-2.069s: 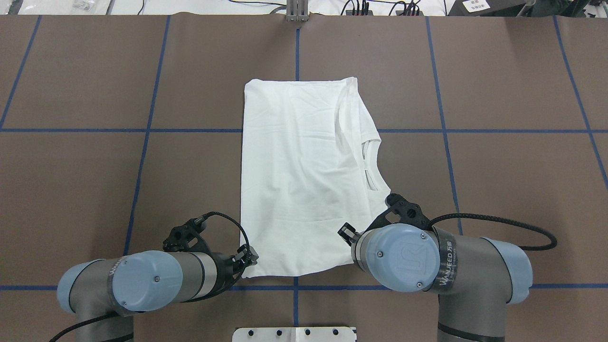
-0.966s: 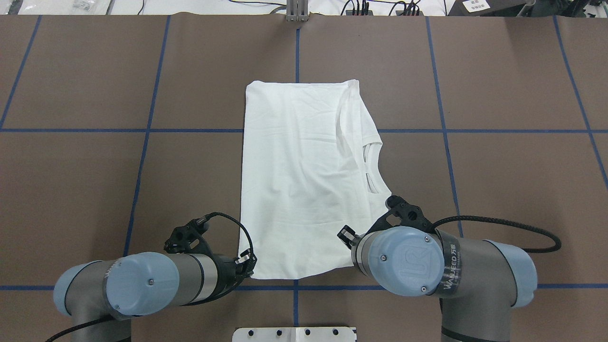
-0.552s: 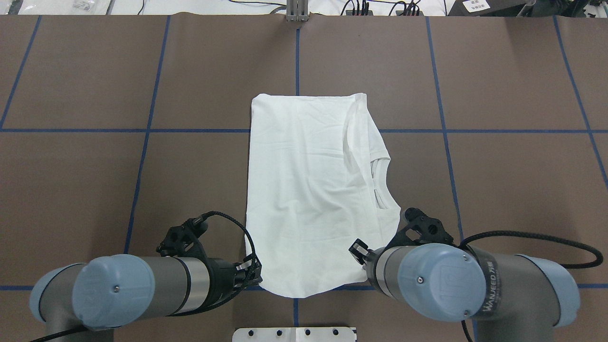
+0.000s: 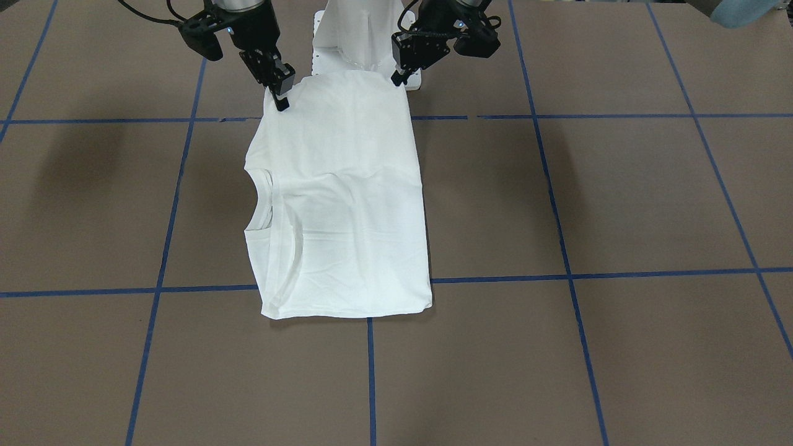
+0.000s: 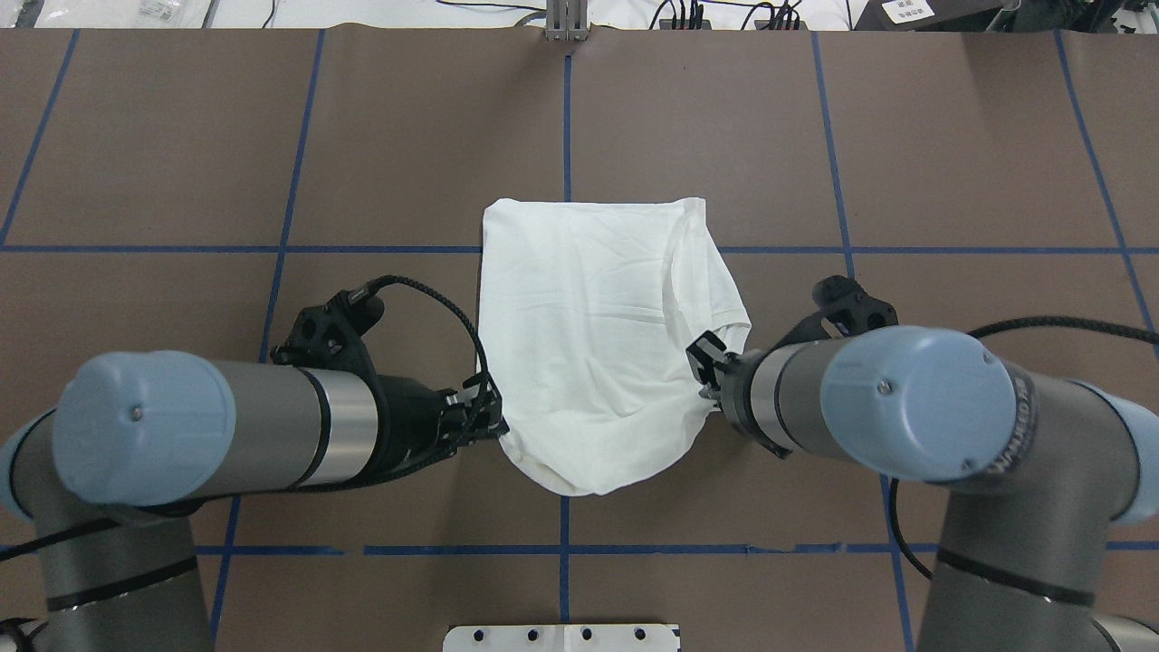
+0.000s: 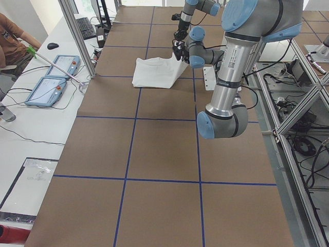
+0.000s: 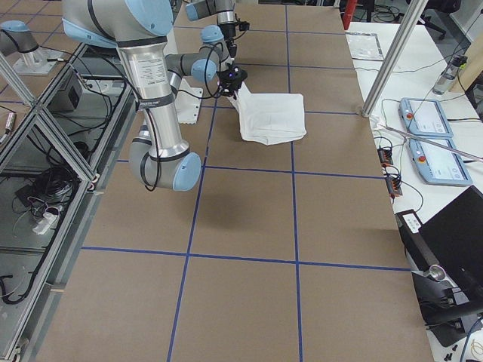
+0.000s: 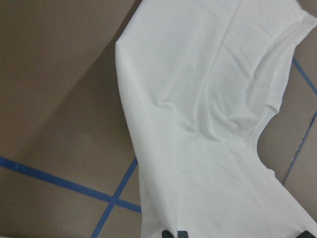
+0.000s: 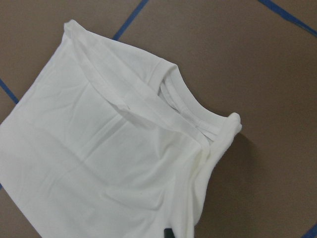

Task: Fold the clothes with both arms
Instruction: 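Lift the near edge with both grippers and fold it over toward the far edge, then open both grippers and raise them away from the folded shirt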

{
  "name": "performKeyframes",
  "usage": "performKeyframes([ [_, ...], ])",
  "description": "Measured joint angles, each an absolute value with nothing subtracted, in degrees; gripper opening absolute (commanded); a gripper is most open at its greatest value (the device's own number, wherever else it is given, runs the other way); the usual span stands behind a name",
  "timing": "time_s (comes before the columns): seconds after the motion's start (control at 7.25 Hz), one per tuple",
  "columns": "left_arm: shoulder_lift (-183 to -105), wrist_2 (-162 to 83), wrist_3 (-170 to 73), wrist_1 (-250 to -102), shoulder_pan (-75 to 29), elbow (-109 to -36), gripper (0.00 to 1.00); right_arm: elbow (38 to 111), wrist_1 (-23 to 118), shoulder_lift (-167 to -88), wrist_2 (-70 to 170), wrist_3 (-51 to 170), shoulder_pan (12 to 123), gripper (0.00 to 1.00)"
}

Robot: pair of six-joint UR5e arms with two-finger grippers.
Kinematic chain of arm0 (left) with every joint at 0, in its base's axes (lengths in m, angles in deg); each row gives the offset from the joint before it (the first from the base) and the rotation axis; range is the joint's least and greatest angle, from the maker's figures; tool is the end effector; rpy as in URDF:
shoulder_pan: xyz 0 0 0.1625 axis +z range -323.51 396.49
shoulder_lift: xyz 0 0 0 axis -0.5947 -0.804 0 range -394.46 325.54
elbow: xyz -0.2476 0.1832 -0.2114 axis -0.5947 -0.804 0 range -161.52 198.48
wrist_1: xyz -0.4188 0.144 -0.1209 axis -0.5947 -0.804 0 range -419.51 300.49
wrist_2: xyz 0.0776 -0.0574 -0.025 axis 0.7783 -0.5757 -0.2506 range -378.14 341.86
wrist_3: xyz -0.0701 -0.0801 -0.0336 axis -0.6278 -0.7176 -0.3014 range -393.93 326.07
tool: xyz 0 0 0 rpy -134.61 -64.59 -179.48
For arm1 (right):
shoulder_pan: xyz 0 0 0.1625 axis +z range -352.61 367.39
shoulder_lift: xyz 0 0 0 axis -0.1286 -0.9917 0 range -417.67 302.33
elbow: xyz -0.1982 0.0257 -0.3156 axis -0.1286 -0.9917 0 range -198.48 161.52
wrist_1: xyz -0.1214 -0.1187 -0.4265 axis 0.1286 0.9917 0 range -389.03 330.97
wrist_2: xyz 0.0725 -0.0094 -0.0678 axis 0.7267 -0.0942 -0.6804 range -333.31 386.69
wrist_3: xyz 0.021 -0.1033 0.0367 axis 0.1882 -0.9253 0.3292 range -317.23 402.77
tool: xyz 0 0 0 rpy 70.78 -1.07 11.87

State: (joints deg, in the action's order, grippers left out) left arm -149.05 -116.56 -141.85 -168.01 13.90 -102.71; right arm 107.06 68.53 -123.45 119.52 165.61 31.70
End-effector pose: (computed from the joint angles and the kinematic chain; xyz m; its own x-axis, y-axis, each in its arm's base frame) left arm 0.4497 -0.3137 0.0729 0.1609 -0.3968 -0.9037 0.3147 0.8885 -0.3341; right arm -0.4245 -0.3320 0.1132 0.2655 0.7143 0.6475 -0.6186 0.6413 -0.4539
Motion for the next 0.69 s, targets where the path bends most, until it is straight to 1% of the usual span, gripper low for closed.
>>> performKeyframes([
  [0.14, -151.7, -116.7, -139.3, -167.9, 10.5, -98.8, 0.0, 101.1, 67.8, -119.6, 123.1, 162.6, 36.7, 0.0],
  [0.41, -155.5, -117.1, -135.3, -168.4, 5.0, -92.6, 0.0, 90.2, 63.6, -115.0, 128.3, 157.6, 43.3, 0.0],
  [0.55, -157.2, -117.1, -133.9, -170.5, 2.8, -88.2, 0.0, 84.5, 59.8, -113.6, 129.6, 156.1, 45.4, 0.0],
  [0.69, -158.6, -117.2, -132.8, -174.9, 1.3, -82.2, 0.0, 79.5, 57.0, -112.0, 131.3, 154.4, 47.2, 0.0],
])
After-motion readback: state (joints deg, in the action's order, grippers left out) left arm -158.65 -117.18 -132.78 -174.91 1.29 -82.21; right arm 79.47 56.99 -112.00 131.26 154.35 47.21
